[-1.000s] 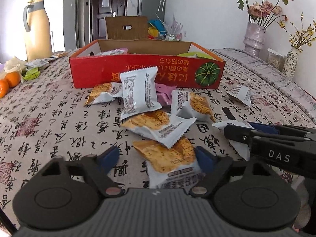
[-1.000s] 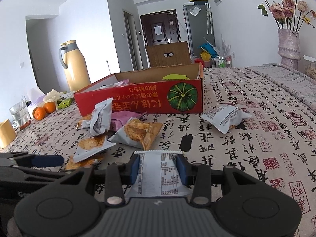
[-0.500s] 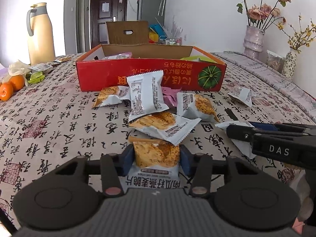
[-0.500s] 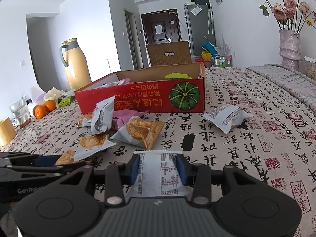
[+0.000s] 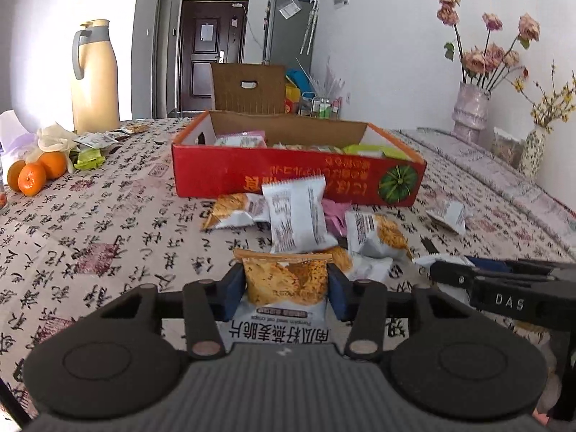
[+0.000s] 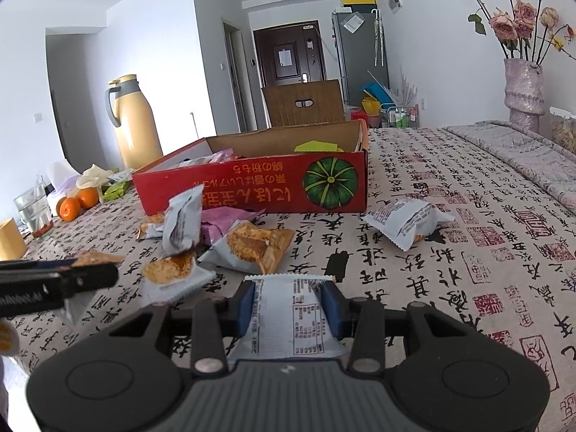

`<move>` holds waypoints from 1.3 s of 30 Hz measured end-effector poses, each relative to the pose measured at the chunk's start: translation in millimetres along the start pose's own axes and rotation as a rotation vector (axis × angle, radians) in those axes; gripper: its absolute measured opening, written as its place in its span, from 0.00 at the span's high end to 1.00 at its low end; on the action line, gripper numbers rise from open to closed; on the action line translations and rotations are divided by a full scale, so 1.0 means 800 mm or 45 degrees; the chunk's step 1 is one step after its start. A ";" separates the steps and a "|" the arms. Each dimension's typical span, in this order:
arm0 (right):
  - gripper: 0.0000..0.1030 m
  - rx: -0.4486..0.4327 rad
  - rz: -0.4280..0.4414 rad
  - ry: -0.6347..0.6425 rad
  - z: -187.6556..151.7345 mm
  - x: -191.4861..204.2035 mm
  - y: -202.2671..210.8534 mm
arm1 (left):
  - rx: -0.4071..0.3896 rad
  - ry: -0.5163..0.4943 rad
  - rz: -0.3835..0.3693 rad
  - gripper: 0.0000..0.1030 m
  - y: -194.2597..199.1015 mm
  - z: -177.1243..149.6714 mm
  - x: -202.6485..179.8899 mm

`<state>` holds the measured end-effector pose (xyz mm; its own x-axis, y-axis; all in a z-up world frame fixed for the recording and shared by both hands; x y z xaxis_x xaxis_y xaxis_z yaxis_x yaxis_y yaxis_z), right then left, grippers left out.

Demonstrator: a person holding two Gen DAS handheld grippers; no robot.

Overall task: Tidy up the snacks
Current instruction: 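Carry both packets into the cardboard box and open both tools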

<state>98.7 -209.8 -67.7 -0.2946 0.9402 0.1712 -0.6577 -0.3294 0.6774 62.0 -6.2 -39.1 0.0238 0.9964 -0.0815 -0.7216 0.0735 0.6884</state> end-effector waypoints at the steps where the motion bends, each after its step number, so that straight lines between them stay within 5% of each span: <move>1: 0.61 -0.002 -0.004 0.002 0.001 0.000 0.000 | -0.013 0.001 0.002 0.53 0.003 0.002 0.001; 14: 0.61 -0.099 -0.046 0.030 0.038 0.003 0.006 | -0.177 0.006 0.028 0.53 0.008 0.059 0.011; 27: 0.61 -0.255 -0.084 0.025 0.123 0.001 -0.008 | -0.292 0.002 0.022 0.53 -0.019 0.141 0.009; 39: 0.61 -0.235 -0.110 0.009 0.214 -0.013 -0.078 | -0.272 0.041 0.126 0.53 -0.078 0.220 0.014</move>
<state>261.9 -184.2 10.8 -0.2358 0.9653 0.1124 -0.7968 -0.2582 0.5463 229.2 8.0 43.7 -0.0739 0.9962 -0.0461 -0.8496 -0.0387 0.5261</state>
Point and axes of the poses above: each gripper's, at about its wrist camera, not at the fingertips, and y roughly against the way its jaws point, x to its left, z to its top, the point moved 2 cm from there along -y, roughly the way its jaws point, and after that the axes turned 13 degrees about x, right-handed, at the moved point
